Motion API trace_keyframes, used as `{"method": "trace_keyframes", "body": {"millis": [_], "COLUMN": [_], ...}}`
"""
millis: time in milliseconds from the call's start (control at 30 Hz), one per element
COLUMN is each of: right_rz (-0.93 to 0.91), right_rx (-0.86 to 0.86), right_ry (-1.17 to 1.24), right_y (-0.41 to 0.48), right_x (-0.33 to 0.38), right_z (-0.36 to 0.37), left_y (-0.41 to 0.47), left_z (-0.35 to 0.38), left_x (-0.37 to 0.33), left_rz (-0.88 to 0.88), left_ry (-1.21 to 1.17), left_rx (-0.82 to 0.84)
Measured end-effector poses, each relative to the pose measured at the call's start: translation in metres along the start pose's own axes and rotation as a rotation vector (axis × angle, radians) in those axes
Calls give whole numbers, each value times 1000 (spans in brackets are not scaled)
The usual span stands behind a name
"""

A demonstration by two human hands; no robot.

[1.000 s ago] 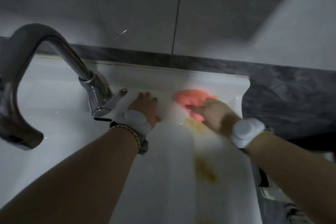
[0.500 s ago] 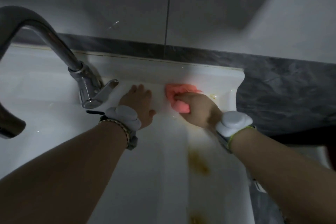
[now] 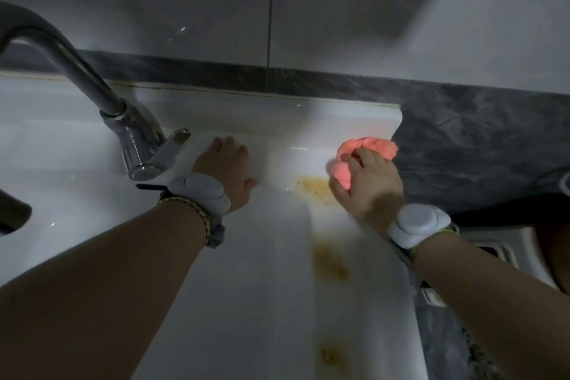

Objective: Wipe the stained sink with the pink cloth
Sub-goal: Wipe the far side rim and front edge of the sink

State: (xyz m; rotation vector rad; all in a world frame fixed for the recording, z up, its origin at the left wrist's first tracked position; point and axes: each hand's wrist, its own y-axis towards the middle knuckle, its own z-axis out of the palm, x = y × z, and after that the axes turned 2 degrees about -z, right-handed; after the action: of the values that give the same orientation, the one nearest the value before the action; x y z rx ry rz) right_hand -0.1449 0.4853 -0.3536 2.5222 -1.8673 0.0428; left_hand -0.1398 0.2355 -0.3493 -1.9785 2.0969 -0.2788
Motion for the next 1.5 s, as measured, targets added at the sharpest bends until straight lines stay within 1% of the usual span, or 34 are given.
{"method": "trace_keyframes", "body": {"millis": [100, 167, 267, 300, 333, 400, 433, 467, 500, 567, 600, 633, 700, 767, 833, 867, 900, 933, 1033, 1067, 1133, 1200, 1267, 1400, 1500], "right_rz": [-72, -106, -92, -48, 38, 269, 318, 296, 233, 116, 62, 14, -70, -11, 67, 86, 67, 7, -275, -322, -325, -264, -260, -514, -621], "right_rx": [-32, -32, -69, -76, -85, -71, -75, -75, -68, 10, 35, 32, -53, -66, -38, -25, -3, 33, 151, 166, 194, 193, 202, 306, 267], "right_ry": [37, 18, 46, 79, 125, 232, 267, 308, 370, 487, 498, 473, 272, 180, 222, 258, 281, 294, 243, 223, 209, 255, 280, 226, 166], "right_y": [-26, -47, -50, -40, -25, 3, 11, 10, 2, -28, -46, -59, -64, -45, -17, -9, -8, -12, -46, -50, -36, -12, 1, -28, -42], "right_x": [0, -3, -4, -1, 5, 23, 35, 46, 54, 56, 51, 44, 22, 12, 22, 30, 39, 46, 40, 35, 36, 51, 59, 28, 28], "right_z": [-4, -5, 0, 2, 3, 6, 8, 11, 14, 14, 12, 9, 12, 14, 20, 24, 28, 30, 27, 25, 21, 21, 20, 15, 10], "left_y": [-1, -3, -3, -3, -3, -3, -3, -3, -3, -3, -2, -3, -2, -2, -3, -3, -4, -3, -2, -2, -3, -2, -2, -3, -5], "left_z": [0, -1, -2, -2, -1, 1, 1, 3, 2, -1, -3, -5, -8, -6, -4, -4, -4, -5, -5, -5, -4, -3, -3, -5, -6], "left_x": [-1, -2, -1, -1, 0, 2, 2, 2, 1, -1, -1, -1, -1, 0, 1, 0, -1, -2, -1, -1, -1, -1, -1, 0, -1], "left_rz": [-7, -8, 8, 14, 18, 11, 5, 0, -4, -3, 0, 2, 10, 24, 24, 20, 17, 15, 9, 8, 12, 17, 15, 19, 7], "left_ry": [-12, -14, -6, 0, 7, 3, -3, -10, -15, -14, -10, -6, 10, 30, 34, 26, 19, 19, 12, 10, 15, 36, 45, 39, 27], "left_rx": [21, 37, 7, -7, -17, -15, -9, 6, 27, 56, 61, 66, 65, 49, 28, 21, 19, 24, 61, 65, 59, 49, 41, 53, 62]}}
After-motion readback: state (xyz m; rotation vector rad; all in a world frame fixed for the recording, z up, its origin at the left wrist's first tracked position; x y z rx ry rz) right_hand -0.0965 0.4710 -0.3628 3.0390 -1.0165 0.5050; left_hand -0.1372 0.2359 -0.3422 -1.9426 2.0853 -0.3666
